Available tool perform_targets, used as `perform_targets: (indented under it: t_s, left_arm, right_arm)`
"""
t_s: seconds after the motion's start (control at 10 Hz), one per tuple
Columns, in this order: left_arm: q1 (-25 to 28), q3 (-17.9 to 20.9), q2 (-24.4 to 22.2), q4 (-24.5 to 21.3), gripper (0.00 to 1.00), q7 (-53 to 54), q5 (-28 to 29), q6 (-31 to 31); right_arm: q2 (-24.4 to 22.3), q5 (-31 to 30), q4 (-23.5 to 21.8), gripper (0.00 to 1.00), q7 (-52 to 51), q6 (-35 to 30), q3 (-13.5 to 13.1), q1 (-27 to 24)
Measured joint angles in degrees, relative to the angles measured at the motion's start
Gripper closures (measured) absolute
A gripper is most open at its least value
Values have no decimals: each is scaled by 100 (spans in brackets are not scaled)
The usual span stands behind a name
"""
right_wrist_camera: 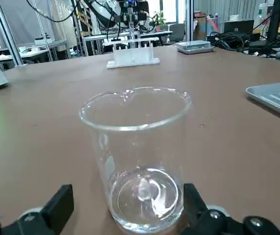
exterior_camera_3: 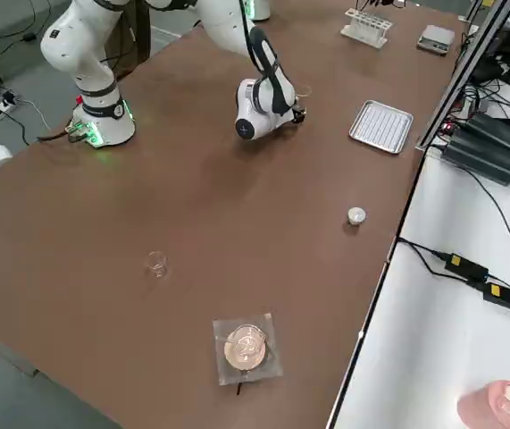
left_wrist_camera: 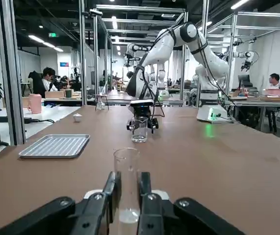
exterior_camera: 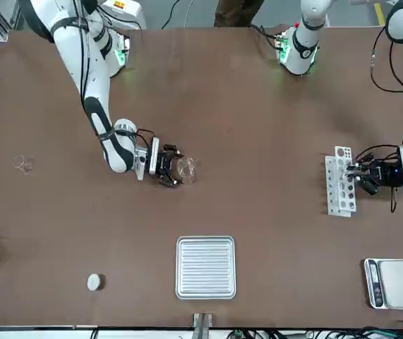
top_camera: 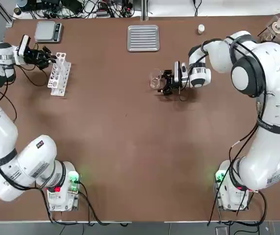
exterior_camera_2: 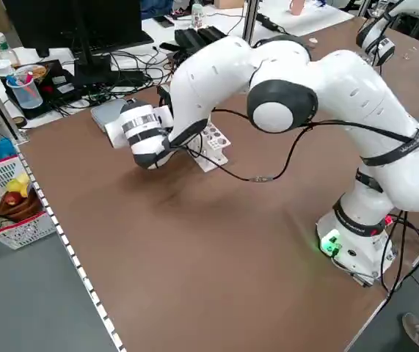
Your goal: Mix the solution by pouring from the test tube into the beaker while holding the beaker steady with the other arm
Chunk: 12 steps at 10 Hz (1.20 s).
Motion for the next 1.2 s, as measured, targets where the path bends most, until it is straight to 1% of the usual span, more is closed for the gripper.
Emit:
perform_targets:
  t_s: [0.5,1.2]
  left_arm:
    - [-6,-51,-228,-38,78,-81,27,-75]
    - [-6,-155,-388,-67,78,-146,35,-198]
  right_arm:
    - [1,158,2,2,0,116,1,176]
    - [1,161,-3,1,-1,143,2,192]
